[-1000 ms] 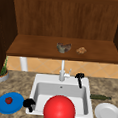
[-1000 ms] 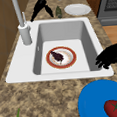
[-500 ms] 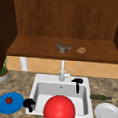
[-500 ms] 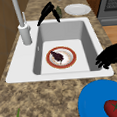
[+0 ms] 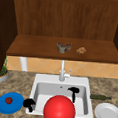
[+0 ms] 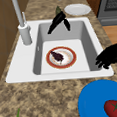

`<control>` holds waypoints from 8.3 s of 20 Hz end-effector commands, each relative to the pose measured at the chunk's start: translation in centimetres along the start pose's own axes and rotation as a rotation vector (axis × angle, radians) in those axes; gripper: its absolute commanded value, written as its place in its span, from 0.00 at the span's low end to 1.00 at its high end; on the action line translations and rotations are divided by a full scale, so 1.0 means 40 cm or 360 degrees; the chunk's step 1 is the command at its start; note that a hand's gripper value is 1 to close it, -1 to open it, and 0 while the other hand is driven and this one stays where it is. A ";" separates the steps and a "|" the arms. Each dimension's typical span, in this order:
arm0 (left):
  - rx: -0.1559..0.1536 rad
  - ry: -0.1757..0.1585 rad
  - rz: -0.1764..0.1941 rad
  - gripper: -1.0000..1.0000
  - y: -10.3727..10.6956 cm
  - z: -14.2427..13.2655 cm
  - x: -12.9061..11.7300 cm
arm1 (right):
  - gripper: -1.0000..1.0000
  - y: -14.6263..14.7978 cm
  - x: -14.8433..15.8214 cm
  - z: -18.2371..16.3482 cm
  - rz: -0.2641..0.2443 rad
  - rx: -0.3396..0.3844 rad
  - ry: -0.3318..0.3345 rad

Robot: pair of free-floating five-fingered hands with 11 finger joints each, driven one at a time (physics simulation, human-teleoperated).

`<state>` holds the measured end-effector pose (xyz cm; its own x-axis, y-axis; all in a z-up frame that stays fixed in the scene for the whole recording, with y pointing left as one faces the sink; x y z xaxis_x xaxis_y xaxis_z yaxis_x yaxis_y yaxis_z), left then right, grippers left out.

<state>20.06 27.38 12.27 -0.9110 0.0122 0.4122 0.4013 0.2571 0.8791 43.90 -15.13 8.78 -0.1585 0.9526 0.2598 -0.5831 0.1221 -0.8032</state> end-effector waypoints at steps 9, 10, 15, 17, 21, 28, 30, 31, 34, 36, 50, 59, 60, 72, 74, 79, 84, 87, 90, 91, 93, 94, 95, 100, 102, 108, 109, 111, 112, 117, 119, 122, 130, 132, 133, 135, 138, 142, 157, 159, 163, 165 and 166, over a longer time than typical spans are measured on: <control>0.0000 0.0000 0.0000 0.50 0.000 0.000 0.000 | 0.00 0.177 0.088 -0.107 0.0193 -0.0067 -0.0034; 0.0000 0.0000 0.0000 0.50 0.000 0.000 0.000 | 0.00 0.188 0.095 -0.117 0.0197 -0.0074 -0.0036; 0.0000 0.0000 0.0000 0.50 0.000 0.000 0.000 | 0.00 0.242 0.079 -0.175 0.0150 -0.0081 -0.0009; 0.0000 0.0000 0.0000 0.50 0.000 0.000 0.000 | 0.00 0.265 0.075 -0.205 0.0113 -0.0115 -0.0018; 0.0000 0.0000 0.0000 0.50 0.000 0.000 0.000 | 0.00 0.259 0.073 -0.290 0.0176 -0.0125 0.0024; 0.0000 0.0000 0.0000 0.50 0.000 0.000 0.000 | 0.00 0.295 0.114 -0.419 0.0279 0.0024 0.0165; 0.0000 0.0000 0.0000 0.50 0.000 0.000 0.000 | 0.00 0.340 0.102 -0.409 0.0290 0.0020 0.0182; 0.0000 0.0000 0.0000 0.50 0.000 0.000 0.000 | 0.00 0.350 0.100 -0.401 0.0278 -0.0008 0.0179; 0.0000 0.0000 0.0000 0.50 0.000 0.000 0.000 | 0.00 0.339 0.101 -0.409 0.0231 -0.0039 0.0141; 0.0000 0.0000 0.0000 0.50 0.000 0.000 0.000 | 0.00 0.330 0.104 -0.457 0.0246 -0.0012 0.0176; 0.0000 0.0000 0.0000 0.50 0.000 0.000 0.000 | 0.00 0.363 0.113 -0.432 0.0281 -0.0009 0.0183; 0.0000 0.0000 0.0000 0.50 0.000 0.000 0.000 | 1.00 0.283 0.101 -0.460 0.0330 -0.0017 0.0185; 0.0000 0.0000 0.0000 0.50 0.000 0.000 0.000 | 1.00 0.275 0.100 -0.462 0.0343 -0.0005 0.0187; 0.0000 0.0000 0.0000 0.50 0.000 0.000 0.000 | 1.00 0.262 0.123 -0.462 0.0382 -0.0276 0.0249; 0.0000 0.0000 0.0000 0.50 0.000 0.000 0.000 | 1.00 0.264 0.125 -0.462 0.0380 -0.0266 0.0255; 0.0000 0.0000 0.0000 0.50 0.000 0.000 0.000 | 1.00 0.257 0.127 -0.457 0.0385 -0.0234 0.0251; 0.0000 0.0000 0.0000 0.50 0.000 0.000 0.000 | 1.00 0.197 0.136 -0.448 0.0469 -0.0184 0.0244; 0.0000 0.0000 0.0000 0.50 0.000 0.000 0.000 | 1.00 0.164 0.143 -0.435 0.0464 -0.0168 0.0253; 0.0000 0.0000 0.0000 0.50 0.000 0.000 0.000 | 1.00 0.132 0.150 -0.422 0.0463 -0.0154 0.0256; 0.0000 0.0000 0.0000 0.50 0.000 0.000 0.000 | 1.00 0.125 0.153 -0.416 0.0461 -0.0151 0.0256; 0.0000 0.0000 0.0000 0.50 0.000 0.000 0.000 | 1.00 0.105 0.157 -0.410 0.0459 -0.0147 0.0256; 0.0000 0.0000 0.0000 0.50 0.000 0.000 0.000 | 1.00 0.094 0.160 -0.406 0.0459 -0.0149 0.0256; 0.0000 0.0000 0.0000 0.50 0.000 0.000 0.000 | 1.00 0.088 0.157 -0.396 0.0462 -0.0171 0.0256; 0.0000 0.0000 0.0000 0.50 0.000 0.000 0.000 | 1.00 0.030 0.154 -0.352 0.0449 -0.0180 0.0246; 0.0000 0.0000 0.0000 0.50 0.000 0.000 0.000 | 1.00 0.003 0.158 -0.347 0.0450 -0.0175 0.0248; 0.0000 0.0000 0.0000 0.50 0.000 0.000 0.000 | 1.00 -0.046 0.133 -0.307 0.0422 -0.0111 0.0239; 0.0000 0.0000 0.0000 0.50 0.000 0.000 0.000 | 1.00 -0.050 0.129 -0.298 0.0418 -0.0109 0.0235; 0.0000 0.0000 0.0000 0.50 0.000 0.000 0.000 | 1.00 -0.071 0.106 -0.277 0.0400 -0.0118 0.0217; 0.0000 0.0000 0.0000 0.50 0.000 0.000 0.000 | 1.00 -0.081 0.094 -0.267 0.0385 -0.0121 0.0212; 0.0000 0.0000 0.0000 0.50 0.000 0.000 0.000 | 1.00 -0.128 0.044 -0.220 0.0369 -0.0116 0.0199; 0.0000 0.0000 0.0000 0.50 0.000 0.000 0.000 | 1.00 -0.150 0.027 -0.199 0.0378 -0.0122 0.0195; 0.0000 0.0000 0.0000 0.50 0.000 0.000 0.000 | 1.00 -0.183 0.004 -0.154 0.0404 -0.0160 0.0204; 0.0000 0.0000 0.0000 0.50 0.000 0.000 0.000 | 1.00 -0.253 -0.082 -0.057 0.0384 -0.0180 0.0188; 0.0000 0.0000 0.0000 0.50 0.000 0.000 0.000 | 1.00 -0.271 -0.107 -0.036 0.0382 -0.0186 0.0181; 0.0000 0.0000 0.0000 0.50 0.000 0.000 0.000 | 1.00 -0.279 -0.117 -0.025 0.0382 -0.0186 0.0180; 0.0000 0.0000 0.0000 0.50 0.000 0.000 0.000 | 1.00 -0.296 -0.140 0.003 0.0383 -0.0193 0.0182; 0.0000 0.0000 0.0000 0.50 0.000 0.000 0.000 | 1.00 -0.317 -0.172 0.045 0.0383 -0.0172 0.0186; 0.0000 0.0000 0.0000 0.50 0.000 0.000 0.000 | 1.00 -0.333 -0.221 0.105 0.0367 -0.0150 0.0179; 0.0000 0.0000 0.0000 0.50 0.000 0.000 0.000 | 1.00 -0.323 -0.407 0.318 0.0345 -0.0162 0.0162; 0.0000 0.0000 0.0000 0.50 0.000 0.000 0.000 | 1.00 -0.314 -0.433 0.346 0.0346 -0.0167 0.0161; 0.0000 0.0000 0.0000 0.50 0.000 0.000 0.000 | 1.00 -0.302 -0.485 0.393 0.0341 -0.0190 0.0173; 0.0000 0.0000 0.0000 0.50 0.000 0.000 0.000 | 1.00 -0.295 -0.511 0.416 0.0341 -0.0190 0.0173; 0.0000 0.0000 0.0000 0.50 0.000 0.000 0.000 | 1.00 -0.289 -0.526 0.427 0.0341 -0.0193 0.0170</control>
<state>20.06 27.38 12.27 -0.9110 0.0122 0.4122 0.4013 0.2571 0.8791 41.36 -39.61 21.75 -0.1875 0.9823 -0.0008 -0.4584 -0.0883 -0.8843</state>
